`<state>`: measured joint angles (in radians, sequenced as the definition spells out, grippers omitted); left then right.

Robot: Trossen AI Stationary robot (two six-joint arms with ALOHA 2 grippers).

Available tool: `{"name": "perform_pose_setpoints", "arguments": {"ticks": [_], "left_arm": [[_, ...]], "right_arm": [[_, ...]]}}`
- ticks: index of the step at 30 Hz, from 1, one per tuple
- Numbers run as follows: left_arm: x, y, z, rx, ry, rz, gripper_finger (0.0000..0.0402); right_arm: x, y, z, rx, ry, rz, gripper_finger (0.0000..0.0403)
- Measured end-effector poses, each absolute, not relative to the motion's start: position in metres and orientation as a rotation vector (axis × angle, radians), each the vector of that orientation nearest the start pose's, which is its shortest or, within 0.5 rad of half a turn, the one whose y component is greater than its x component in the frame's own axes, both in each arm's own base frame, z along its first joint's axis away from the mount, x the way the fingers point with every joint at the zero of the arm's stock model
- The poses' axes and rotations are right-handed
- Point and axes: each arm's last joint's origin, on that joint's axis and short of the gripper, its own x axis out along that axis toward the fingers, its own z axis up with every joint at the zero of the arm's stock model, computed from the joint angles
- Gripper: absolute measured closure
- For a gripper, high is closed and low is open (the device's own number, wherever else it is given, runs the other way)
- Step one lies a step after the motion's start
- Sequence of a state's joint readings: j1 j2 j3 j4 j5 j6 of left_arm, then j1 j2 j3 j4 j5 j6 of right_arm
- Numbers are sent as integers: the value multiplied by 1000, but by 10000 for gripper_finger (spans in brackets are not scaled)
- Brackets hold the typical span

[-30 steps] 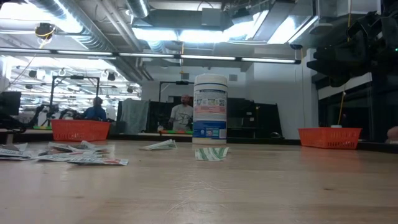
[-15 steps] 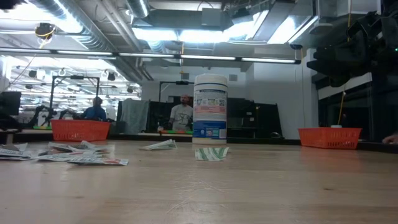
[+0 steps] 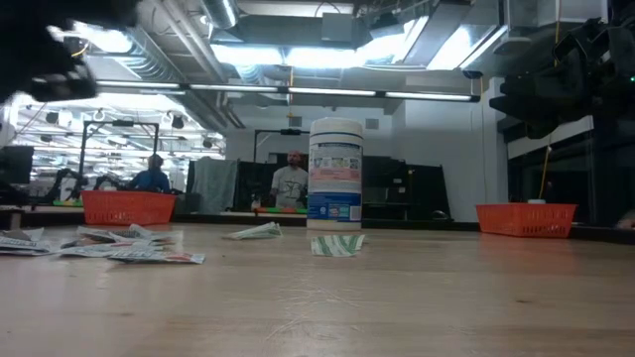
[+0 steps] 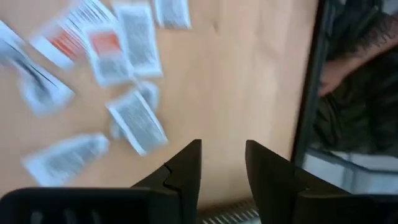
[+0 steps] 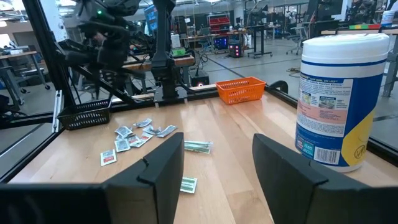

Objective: Pick & Place First Aid Supplies
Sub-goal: Put the green bandage pack into the black bin

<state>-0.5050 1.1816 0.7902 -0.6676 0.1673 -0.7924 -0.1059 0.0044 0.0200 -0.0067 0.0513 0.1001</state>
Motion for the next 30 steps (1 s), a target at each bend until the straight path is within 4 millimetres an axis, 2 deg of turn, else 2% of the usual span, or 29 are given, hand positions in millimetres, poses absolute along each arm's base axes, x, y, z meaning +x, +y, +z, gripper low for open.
{"name": "perform_pose_setpoints", "arguments": {"ticks": [7,19,23,26,30], "left_arm": [[202,-85,227,-396,1122,-123,283],[228,-53,231,-139,880,45,284],[248,-43,224,-122,825,75,283],[263,-30,215,-142,788,178,283],[273,-7,203,-163,789,308,283]], "right_arm": [[96,-12,169,100,-17,-157,212],[96,-12,169,100,-17,-157,212],[96,-12,169,100,-17,-157,212],[96,-12,169,100,-17,-157,212],[96,-12,169,100,-17,-157,212]]}}
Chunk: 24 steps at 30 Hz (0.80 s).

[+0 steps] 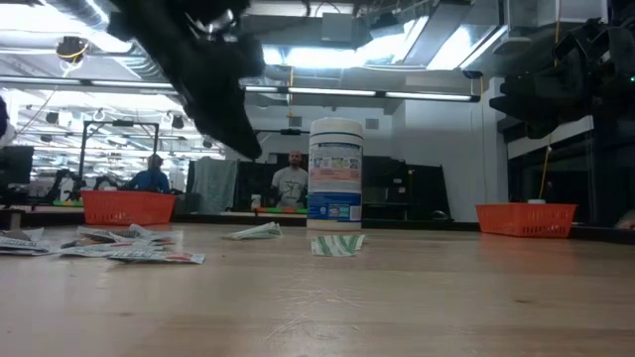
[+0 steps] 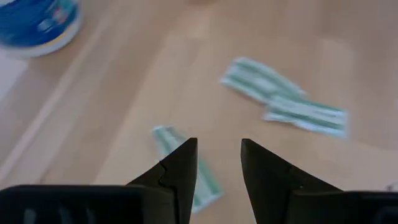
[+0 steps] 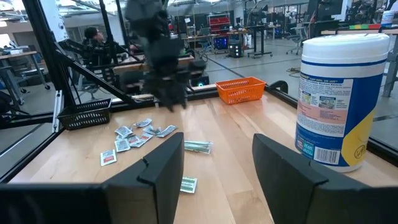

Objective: Pick & Place First Aid Supplies
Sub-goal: Put the green bandage pack into the black bin

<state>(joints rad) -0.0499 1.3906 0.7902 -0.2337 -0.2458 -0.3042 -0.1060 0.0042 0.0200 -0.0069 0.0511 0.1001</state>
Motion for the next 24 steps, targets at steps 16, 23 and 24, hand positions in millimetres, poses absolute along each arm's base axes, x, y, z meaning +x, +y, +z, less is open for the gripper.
{"name": "perform_pose_setpoints", "arguments": {"ticks": [16,23,24], "left_arm": [[290,40,154,-350,929,379,283],[299,48,142,-395,900,339,283],[300,49,140,-393,898,346,283]], "right_arm": [[96,-12,169,100,-17,-157,212],[96,-12,169,100,-17,-157,212],[96,-12,169,100,-17,-156,212]]}}
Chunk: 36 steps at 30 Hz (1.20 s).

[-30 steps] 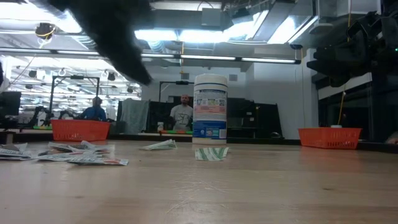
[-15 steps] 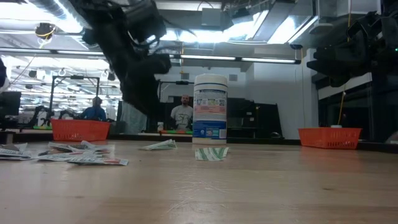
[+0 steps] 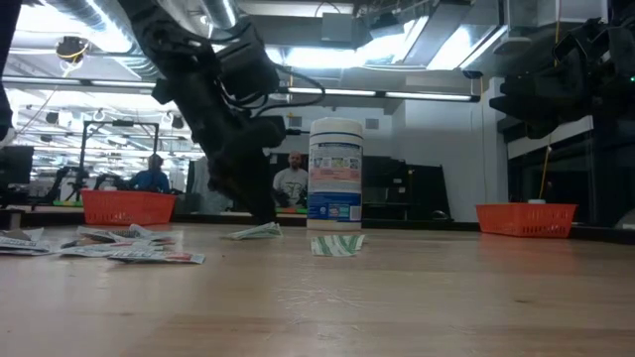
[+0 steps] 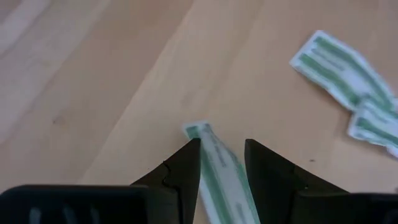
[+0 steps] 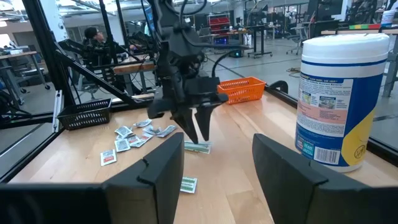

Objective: Pick & Place First Aid Supplies
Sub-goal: Put the green bandage pack into the black bin

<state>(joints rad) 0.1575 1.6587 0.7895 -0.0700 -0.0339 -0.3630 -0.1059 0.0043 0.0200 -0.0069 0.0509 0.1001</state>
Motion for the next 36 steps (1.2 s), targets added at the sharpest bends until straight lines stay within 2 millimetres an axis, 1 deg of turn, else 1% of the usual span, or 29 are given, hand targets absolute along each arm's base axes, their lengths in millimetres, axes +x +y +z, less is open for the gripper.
{"name": "perform_pose_setpoints", "arguments": {"ticks": [6,15,24,28,34,36], "left_arm": [[300,54,134,-367,915,387,284],[301,54,131,-373,927,377,284],[304,54,115,-381,973,375,287],[304,54,112,-382,984,378,313],[303,54,112,-346,989,367,388],[303,54,112,-344,990,366,395]], "right_arm": [[96,-12,169,100,-17,-157,212],[96,-12,169,100,-16,-157,212],[96,-12,169,100,-17,-157,212],[96,-12,169,100,-17,-157,212],[96,-12,169,100,-17,-157,212],[96,-12,169,100,-17,-157,212]]}}
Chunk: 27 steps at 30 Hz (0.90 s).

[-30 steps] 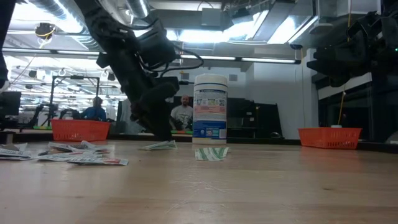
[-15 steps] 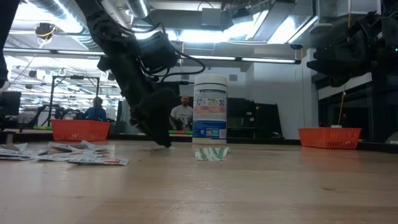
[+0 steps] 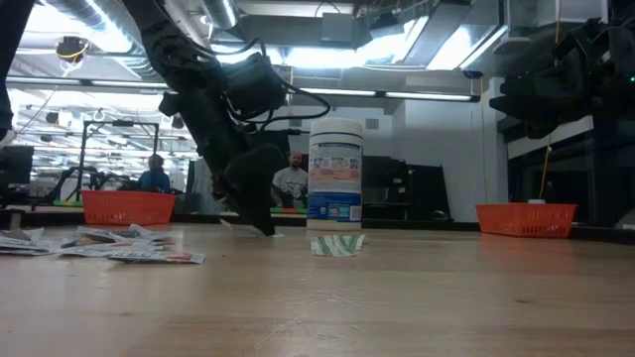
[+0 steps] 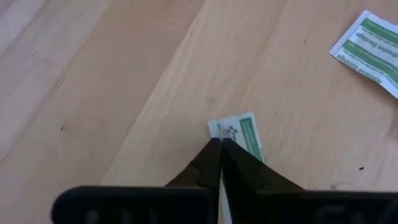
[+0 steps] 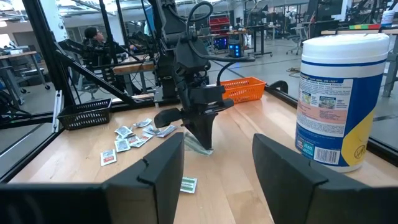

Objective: Pick & Place First Aid Supplies
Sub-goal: Put the green bandage pack into the black bin

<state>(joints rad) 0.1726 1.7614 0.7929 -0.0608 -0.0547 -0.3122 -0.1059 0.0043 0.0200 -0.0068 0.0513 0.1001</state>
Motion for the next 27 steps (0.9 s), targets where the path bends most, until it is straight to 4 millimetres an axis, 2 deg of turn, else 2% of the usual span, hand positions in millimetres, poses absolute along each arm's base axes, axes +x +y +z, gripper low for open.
{"name": "perform_pose_setpoints", "arguments": {"ticks": [7,11,14,27], "left_arm": [[303,53,119,-341,970,358,400],[298,47,129,-338,968,327,401],[298,41,144,-324,916,309,400],[283,-11,200,-280,757,168,400]], "right_arm": [[96,-12,169,100,-17,-157,212],[96,-12,169,100,-17,-157,212],[96,-12,169,100,-16,-157,212],[96,-12,169,100,-17,-157,212]]}}
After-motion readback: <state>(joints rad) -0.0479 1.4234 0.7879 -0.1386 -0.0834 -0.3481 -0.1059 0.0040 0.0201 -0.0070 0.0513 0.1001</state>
